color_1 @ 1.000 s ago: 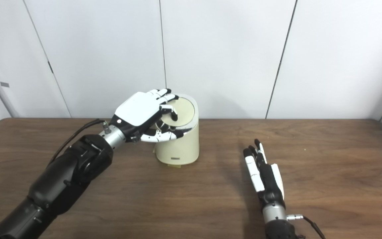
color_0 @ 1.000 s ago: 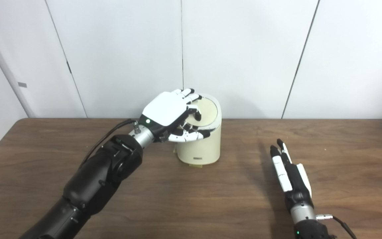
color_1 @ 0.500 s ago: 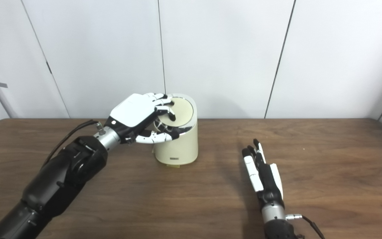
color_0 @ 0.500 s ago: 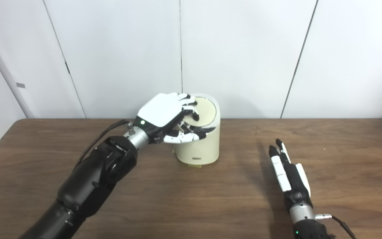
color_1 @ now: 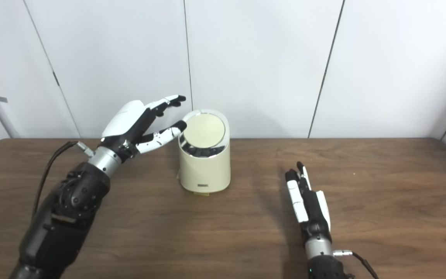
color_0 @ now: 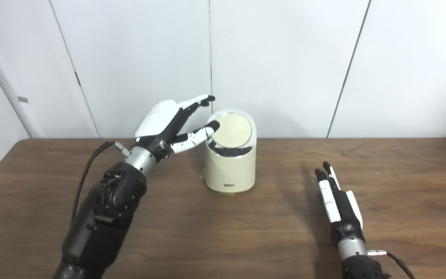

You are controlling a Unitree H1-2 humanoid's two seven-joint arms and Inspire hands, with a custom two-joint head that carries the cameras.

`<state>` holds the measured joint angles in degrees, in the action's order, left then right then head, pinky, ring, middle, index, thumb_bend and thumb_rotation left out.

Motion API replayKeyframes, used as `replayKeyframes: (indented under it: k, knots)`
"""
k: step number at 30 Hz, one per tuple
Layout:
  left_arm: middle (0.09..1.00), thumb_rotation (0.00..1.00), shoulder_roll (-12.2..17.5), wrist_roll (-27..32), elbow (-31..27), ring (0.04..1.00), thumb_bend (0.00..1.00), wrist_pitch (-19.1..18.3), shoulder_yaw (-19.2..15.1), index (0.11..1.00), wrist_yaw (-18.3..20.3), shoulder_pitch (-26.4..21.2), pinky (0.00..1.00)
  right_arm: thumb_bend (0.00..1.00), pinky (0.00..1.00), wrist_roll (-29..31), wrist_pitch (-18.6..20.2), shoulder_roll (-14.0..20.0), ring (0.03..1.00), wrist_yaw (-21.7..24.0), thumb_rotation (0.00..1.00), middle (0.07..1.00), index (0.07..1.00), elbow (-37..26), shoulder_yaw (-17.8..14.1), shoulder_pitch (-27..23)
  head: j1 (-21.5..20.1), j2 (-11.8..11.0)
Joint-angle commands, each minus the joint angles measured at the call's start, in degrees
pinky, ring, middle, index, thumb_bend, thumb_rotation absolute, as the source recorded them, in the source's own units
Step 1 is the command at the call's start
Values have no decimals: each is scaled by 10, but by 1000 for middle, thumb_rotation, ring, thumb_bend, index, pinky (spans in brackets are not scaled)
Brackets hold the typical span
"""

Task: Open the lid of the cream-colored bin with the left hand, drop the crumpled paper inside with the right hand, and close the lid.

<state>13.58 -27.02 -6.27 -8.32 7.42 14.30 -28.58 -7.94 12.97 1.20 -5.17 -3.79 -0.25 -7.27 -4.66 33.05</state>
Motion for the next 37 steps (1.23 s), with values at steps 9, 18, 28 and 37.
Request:
replayKeyframes:
  k: [9,18,28,37]
  knots:
    - [893,902,-13,94,-17,924,423,-42,-80,957,-34,87,946,607,1000,66,4,-3,1000,21,1000,967,1000,-11,-32,-8,1,2]
    - [936,981,-49,182,-13,977,409,-35,-118,989,-64,178,996,651,1000,96,15,-3,1000,24,1000,970,1000,-24,-41,-6,-3,7]
    - [969,979,-65,246,14,954,397,19,-134,1000,-81,225,968,661,1000,113,33,8,1000,30,1000,976,1000,-37,-49,1,-6,14]
    - [968,944,-82,266,15,971,475,27,-144,1000,-104,252,993,640,1000,143,43,28,1000,51,1000,991,1000,-60,-57,19,-3,28]
